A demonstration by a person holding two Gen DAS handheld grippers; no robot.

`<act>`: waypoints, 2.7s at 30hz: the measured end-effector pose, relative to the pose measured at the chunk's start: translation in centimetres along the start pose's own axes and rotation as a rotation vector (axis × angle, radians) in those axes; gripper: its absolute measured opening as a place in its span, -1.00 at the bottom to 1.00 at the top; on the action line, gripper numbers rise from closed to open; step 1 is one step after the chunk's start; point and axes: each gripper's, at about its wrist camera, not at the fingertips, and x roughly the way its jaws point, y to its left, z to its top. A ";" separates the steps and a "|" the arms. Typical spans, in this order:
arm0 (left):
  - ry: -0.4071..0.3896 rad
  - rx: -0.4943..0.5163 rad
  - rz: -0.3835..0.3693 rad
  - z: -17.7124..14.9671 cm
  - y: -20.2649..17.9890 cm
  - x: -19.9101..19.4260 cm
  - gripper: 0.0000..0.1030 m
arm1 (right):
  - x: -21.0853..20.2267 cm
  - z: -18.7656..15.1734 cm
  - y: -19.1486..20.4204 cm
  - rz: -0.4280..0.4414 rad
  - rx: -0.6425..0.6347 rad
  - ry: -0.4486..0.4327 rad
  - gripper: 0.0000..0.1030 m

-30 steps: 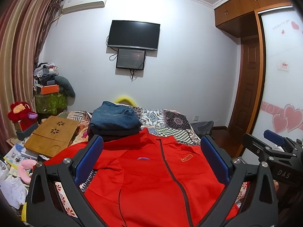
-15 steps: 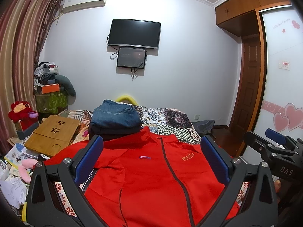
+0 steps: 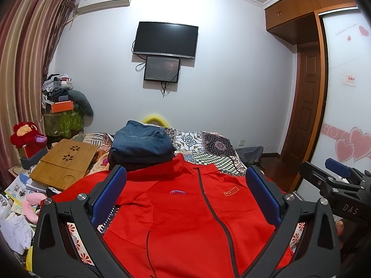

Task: Fold large clothes

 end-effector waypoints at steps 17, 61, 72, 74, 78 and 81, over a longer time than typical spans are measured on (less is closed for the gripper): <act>0.034 -0.008 0.029 0.1 1.1 2.4 1.00 | 2.6 -0.1 -0.3 0.001 0.002 0.053 1.00; 0.630 -0.957 0.085 -17.0 37.2 25.9 0.43 | 20.0 -3.3 -3.2 -0.080 0.064 0.549 1.00; 0.597 -0.701 0.352 -14.9 36.6 27.9 -0.64 | 20.8 -2.4 -3.4 -0.083 0.035 0.532 1.00; 0.583 -0.573 0.419 -13.2 35.0 27.9 -0.82 | 20.6 -2.2 -3.4 -0.080 0.017 0.522 1.00; 0.491 -0.418 0.436 -9.3 32.2 27.1 -0.85 | 20.5 -1.6 -3.3 -0.070 -0.016 0.509 1.00; 0.413 -0.350 0.387 -6.1 30.0 26.0 -0.87 | 20.5 -1.1 -3.4 -0.047 -0.036 0.499 1.00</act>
